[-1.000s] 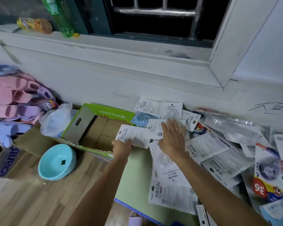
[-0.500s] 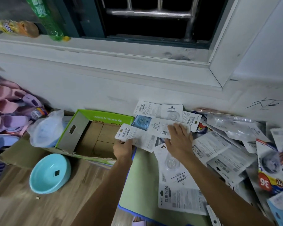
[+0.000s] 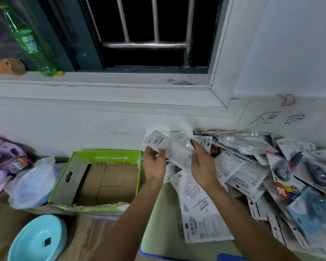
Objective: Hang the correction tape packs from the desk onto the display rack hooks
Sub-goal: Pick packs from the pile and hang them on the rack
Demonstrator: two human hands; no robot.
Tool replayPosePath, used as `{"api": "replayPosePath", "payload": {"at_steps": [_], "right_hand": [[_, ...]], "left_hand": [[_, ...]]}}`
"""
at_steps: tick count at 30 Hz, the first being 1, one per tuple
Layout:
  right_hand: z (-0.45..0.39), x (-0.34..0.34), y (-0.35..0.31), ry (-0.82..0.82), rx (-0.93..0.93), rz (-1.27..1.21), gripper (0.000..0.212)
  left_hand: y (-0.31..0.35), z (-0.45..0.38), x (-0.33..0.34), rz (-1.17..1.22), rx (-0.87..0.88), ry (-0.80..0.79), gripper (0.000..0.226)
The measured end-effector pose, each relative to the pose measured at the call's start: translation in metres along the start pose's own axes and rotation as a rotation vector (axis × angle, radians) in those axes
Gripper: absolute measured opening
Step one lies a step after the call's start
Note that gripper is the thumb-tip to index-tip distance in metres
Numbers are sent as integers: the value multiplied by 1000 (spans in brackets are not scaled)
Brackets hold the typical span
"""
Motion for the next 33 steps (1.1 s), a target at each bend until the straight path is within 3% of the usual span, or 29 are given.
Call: {"api": "replayPosePath", "payload": {"at_steps": [3,6,9,14,18,20,23,26,30,33], "right_hand": [[16,-12,-1,20,90,-101,41],[38,-22,6,64,244,-278,34],[61,-36,18,164,360,-634,26],[107,-69,48,291,454,-1046,29],[149,-108,64,468,429,-1083,36],[174,-129,72,552,428,-1062,29],[215,-158,89,647,475,-1020,31],[268,-188,101,748,471,-1008,36],[358,-230,121,911,547,-999,28],[432,-262,130,939,547,-1011,31]], "left_hand": [[4,21,25,-64,-17,-155,3],[2,44,43,-173,34,-281,20],[-2,73,60,-279,68,-442,27],[1,126,87,-356,317,-697,16],[-13,170,114,-414,309,-918,21],[-17,196,126,-432,336,-971,24],[-20,244,140,-370,348,-1024,52],[-29,303,146,-375,242,-1060,74],[-49,392,146,-421,173,-1170,30],[-58,466,144,-429,169,-1261,34]]}}
Point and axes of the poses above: each hand's wrist, its own z-axis away from the middle knuckle, its own x-axis out of the palm, y = z × x, the point moved 3 cm from there along -z, towards the middle knuckle, and after that the axes turned 11 degrees about z, right-handed, at the moved point
